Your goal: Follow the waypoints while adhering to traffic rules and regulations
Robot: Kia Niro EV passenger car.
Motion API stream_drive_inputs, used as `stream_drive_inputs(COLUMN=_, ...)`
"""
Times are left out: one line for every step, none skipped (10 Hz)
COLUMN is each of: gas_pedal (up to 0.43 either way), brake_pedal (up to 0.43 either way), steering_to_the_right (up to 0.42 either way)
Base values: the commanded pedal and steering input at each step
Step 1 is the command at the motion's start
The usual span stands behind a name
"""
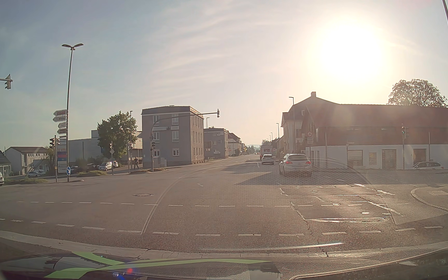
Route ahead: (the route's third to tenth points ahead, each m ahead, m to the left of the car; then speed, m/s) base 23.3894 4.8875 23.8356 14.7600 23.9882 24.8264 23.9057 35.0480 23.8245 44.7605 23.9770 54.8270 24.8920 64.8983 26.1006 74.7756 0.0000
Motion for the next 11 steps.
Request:
stream_drive_inputs(gas_pedal=0.000, brake_pedal=0.268, steering_to_the_right=-0.004)
stream_drive_inputs(gas_pedal=0.000, brake_pedal=0.268, steering_to_the_right=-0.004)
stream_drive_inputs(gas_pedal=0.000, brake_pedal=0.274, steering_to_the_right=-0.004)
stream_drive_inputs(gas_pedal=0.000, brake_pedal=0.268, steering_to_the_right=-0.004)
stream_drive_inputs(gas_pedal=0.000, brake_pedal=0.268, steering_to_the_right=-0.004)
stream_drive_inputs(gas_pedal=0.000, brake_pedal=0.268, steering_to_the_right=-0.004)
stream_drive_inputs(gas_pedal=0.000, brake_pedal=0.268, steering_to_the_right=-0.004)
stream_drive_inputs(gas_pedal=0.000, brake_pedal=0.268, steering_to_the_right=-0.004)
stream_drive_inputs(gas_pedal=0.000, brake_pedal=0.268, steering_to_the_right=-0.004)
stream_drive_inputs(gas_pedal=0.000, brake_pedal=0.268, steering_to_the_right=-0.004)
stream_drive_inputs(gas_pedal=0.000, brake_pedal=0.268, steering_to_the_right=-0.004)
